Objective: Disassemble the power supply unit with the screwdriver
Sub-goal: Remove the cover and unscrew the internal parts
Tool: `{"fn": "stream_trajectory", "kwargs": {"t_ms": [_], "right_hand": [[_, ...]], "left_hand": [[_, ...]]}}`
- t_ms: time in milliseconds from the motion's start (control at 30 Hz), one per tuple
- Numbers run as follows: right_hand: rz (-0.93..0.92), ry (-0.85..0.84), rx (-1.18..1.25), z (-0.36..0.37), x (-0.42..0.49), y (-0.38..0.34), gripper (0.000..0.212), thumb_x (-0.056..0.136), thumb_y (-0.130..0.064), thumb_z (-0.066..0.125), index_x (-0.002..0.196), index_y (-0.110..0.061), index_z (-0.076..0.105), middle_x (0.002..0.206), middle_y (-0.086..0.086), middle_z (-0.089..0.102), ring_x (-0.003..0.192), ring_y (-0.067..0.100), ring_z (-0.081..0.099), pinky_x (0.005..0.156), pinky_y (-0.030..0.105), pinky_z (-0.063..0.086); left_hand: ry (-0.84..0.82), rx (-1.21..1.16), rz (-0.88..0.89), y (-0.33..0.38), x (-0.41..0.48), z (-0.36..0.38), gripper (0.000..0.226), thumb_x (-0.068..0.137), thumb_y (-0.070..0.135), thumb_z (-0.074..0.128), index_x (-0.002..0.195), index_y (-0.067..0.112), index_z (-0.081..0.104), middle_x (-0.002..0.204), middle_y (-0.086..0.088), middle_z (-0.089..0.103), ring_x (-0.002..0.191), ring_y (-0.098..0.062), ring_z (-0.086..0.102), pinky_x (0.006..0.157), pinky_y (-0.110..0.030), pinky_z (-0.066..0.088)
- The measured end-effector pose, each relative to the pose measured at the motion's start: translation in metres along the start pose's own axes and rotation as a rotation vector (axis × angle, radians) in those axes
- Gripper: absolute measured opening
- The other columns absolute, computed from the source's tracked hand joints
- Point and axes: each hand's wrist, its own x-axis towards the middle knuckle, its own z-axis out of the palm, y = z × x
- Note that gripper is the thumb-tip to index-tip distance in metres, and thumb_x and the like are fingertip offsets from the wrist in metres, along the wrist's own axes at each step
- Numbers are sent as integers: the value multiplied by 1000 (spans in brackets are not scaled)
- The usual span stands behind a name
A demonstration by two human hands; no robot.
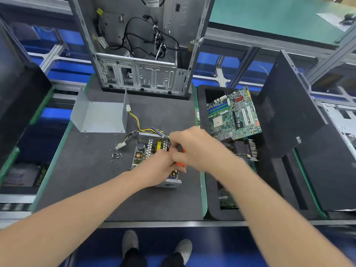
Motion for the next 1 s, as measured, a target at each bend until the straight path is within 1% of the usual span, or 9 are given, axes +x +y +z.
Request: {"fn": "stream_trajectory", "kwargs": {"t_ms": [100,200,300,367,433,500,600,767,1000], "right_hand": [[-404,-211,-65,-22,2,20,14,92,-24,64,84,-20,53,73,-8,51,69,16,46,62,31,36],[-488,-185,-108,-24,6,22,11,94,-23,62,89,-14,59,74,-6,54,68,16,44,62,30,34],[-175,18,-85,-10,0,7,14,90,-30,58,87,-17,55,70,1,56,73,29,55,59,36,44],[192,250,-71,1,-5,-7,27,91,-40,57,81,-17,46,64,3,39,69,35,53,53,33,35],[397,338,-87,11,-5,-24,30,95,-42,57,81,-17,48,66,4,42,70,36,51,58,34,34],[440,319,-135,21,0,-31,22,95,-30,58,82,-17,46,76,9,56,79,40,62,61,35,35],[201,206,-171,15,2,-20,13,91,-21,57,86,-15,46,67,5,45,81,39,63,59,36,38],[-463,-226,-31,-32,1,23,9,86,-17,71,88,-13,63,86,0,56,76,12,50,67,21,38],[-412,-107,-130,-20,-6,12,13,87,-24,65,94,-14,61,88,0,55,73,18,48,65,36,45]], "left_hand": [[-23,21,15,1,1,-1,19,106,10,55,106,12,74,106,10,74,98,-3,66,88,-21,50],[-20,9,-7,0,2,0,26,104,0,49,106,7,73,106,6,74,98,4,68,83,-6,45],[17,32,-7,0,2,0,32,101,-5,46,105,6,75,105,4,77,90,20,60,72,4,37],[54,47,12,-1,2,0,32,99,-7,44,108,6,72,96,4,79,97,0,64,67,1,39],[46,57,13,2,0,1,30,95,-13,43,98,-1,70,75,0,71,74,-20,63,56,-9,41],[43,50,14,3,-3,1,26,93,-15,45,77,-4,63,65,1,65,67,-8,58,50,-10,38],[51,-26,-37,0,-1,-2,31,101,0,53,83,17,71,67,22,65,69,16,56,64,0,38],[-13,-51,34,8,-5,-8,20,107,13,54,111,16,73,109,10,75,108,-9,67,95,-23,48],[5,26,37,7,-6,-6,30,104,0,46,108,9,75,113,-1,76,107,-16,68,90,-23,48]]}}
